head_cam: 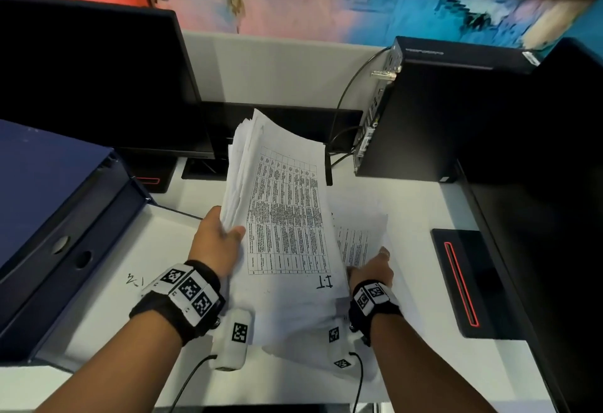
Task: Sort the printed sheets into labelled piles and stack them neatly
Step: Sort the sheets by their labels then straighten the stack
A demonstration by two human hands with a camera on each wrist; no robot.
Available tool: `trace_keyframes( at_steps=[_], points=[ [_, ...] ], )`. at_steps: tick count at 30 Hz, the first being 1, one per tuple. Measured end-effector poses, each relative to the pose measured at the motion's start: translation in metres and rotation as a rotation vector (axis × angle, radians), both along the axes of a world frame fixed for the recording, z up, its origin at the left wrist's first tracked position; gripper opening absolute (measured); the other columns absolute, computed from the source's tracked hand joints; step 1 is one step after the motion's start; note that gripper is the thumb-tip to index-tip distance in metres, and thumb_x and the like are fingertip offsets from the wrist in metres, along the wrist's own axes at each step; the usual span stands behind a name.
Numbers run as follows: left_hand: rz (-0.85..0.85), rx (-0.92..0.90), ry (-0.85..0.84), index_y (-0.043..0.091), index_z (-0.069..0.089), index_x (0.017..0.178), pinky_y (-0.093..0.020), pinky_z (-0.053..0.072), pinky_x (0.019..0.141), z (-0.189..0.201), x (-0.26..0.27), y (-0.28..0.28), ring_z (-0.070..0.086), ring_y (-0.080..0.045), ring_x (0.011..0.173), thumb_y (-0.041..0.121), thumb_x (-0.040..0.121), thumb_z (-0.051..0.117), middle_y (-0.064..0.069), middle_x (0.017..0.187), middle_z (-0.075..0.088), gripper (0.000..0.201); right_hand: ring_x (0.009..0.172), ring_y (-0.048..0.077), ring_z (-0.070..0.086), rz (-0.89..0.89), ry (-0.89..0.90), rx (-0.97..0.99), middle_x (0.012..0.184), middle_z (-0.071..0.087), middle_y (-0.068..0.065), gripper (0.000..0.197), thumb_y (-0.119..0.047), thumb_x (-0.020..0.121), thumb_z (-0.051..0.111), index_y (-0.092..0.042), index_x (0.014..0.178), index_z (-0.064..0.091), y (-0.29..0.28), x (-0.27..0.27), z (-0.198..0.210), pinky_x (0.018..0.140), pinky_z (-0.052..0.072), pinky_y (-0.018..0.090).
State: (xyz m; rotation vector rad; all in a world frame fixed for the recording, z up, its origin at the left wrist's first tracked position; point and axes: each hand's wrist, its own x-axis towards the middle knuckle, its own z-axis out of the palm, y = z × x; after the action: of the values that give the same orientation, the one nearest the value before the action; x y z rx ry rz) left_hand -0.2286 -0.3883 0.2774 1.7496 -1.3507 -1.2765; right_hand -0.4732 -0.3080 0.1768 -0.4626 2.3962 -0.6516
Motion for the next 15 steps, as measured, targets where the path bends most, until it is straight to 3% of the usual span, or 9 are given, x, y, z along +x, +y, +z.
trace_keyframes(
  at_steps=[2, 4, 6, 8, 11, 13, 15],
  points=[
    [0.023, 0.023, 0.006, 0.008, 0.051, 0.121, -0.039, 0.043, 0.098, -0.002, 0.000, 0.004, 0.056, -0.032, 0.113, 0.008, 0.098, 0.057, -0.017, 0.120, 0.060, 0.024, 0.102, 0.033, 0.066, 0.001, 0.019, -0.073, 0.120, 0.065, 0.017, 0.048, -0.007, 0.084, 0.067, -0.007, 0.128, 0.048, 0.004, -0.008, 0.019, 0.088, 0.054, 0.035],
    [0.042, 0.052, 0.009, 0.015, 0.047, 0.111, -0.034, 0.040, 0.094, -0.004, -0.001, 0.009, 0.053, -0.023, 0.106, 0.008, 0.098, 0.056, -0.005, 0.110, 0.058, 0.017, 0.098, 0.034, 0.065, 0.047, 0.105, -0.108, 0.112, 0.067, 0.016, 0.035, -0.011, 0.086, 0.066, -0.006, 0.119, 0.056, 0.005, -0.020, 0.050, 0.082, 0.053, 0.032],
    [0.037, 0.073, -0.013, 0.014, 0.049, 0.111, -0.041, 0.045, 0.098, -0.010, -0.002, 0.012, 0.057, -0.025, 0.103, 0.011, 0.097, 0.058, -0.004, 0.106, 0.060, 0.017, 0.092, 0.032, 0.062, 0.131, 0.252, -0.142, 0.100, 0.066, 0.013, 0.022, -0.019, 0.090, 0.063, -0.008, 0.109, 0.061, 0.004, -0.036, 0.092, 0.078, 0.051, 0.032],
    [0.005, 0.099, -0.056, 0.020, 0.054, 0.115, -0.051, 0.050, 0.097, -0.023, -0.006, 0.013, 0.061, -0.031, 0.102, 0.017, 0.093, 0.061, -0.008, 0.107, 0.064, 0.023, 0.090, 0.031, 0.058, 0.179, 0.414, -0.208, 0.093, 0.066, 0.014, 0.020, -0.024, 0.093, 0.060, -0.008, 0.103, 0.063, 0.001, -0.051, 0.135, 0.074, 0.042, 0.027],
    [-0.083, 0.159, -0.176, 0.011, 0.049, 0.134, -0.047, 0.046, 0.103, -0.035, -0.020, 0.020, 0.057, -0.034, 0.119, 0.019, 0.095, 0.061, -0.013, 0.129, 0.059, 0.041, 0.094, 0.032, 0.062, 0.138, 0.558, -0.405, 0.093, 0.069, 0.013, 0.024, -0.030, 0.091, 0.063, -0.009, 0.101, 0.067, 0.000, -0.066, 0.192, 0.077, 0.045, 0.027],
    [-0.090, 0.216, -0.192, 0.007, 0.037, 0.147, -0.042, 0.040, 0.110, -0.040, -0.031, 0.028, 0.047, -0.034, 0.133, 0.019, 0.097, 0.060, -0.012, 0.143, 0.049, 0.056, 0.090, 0.027, 0.066, 0.103, 0.529, -0.541, 0.092, 0.070, 0.008, 0.026, -0.031, 0.089, 0.066, -0.009, 0.104, 0.069, -0.002, -0.074, 0.211, 0.080, 0.052, 0.030],
    [-0.089, 0.241, -0.213, 0.007, 0.037, 0.148, -0.043, 0.038, 0.112, -0.050, -0.039, 0.034, 0.045, -0.034, 0.135, 0.021, 0.095, 0.062, -0.013, 0.148, 0.046, 0.061, 0.090, 0.024, 0.069, 0.096, 0.434, -0.607, 0.098, 0.073, 0.007, 0.028, -0.031, 0.088, 0.068, -0.010, 0.107, 0.070, -0.005, -0.079, 0.207, 0.082, 0.057, 0.035]
  ],
)
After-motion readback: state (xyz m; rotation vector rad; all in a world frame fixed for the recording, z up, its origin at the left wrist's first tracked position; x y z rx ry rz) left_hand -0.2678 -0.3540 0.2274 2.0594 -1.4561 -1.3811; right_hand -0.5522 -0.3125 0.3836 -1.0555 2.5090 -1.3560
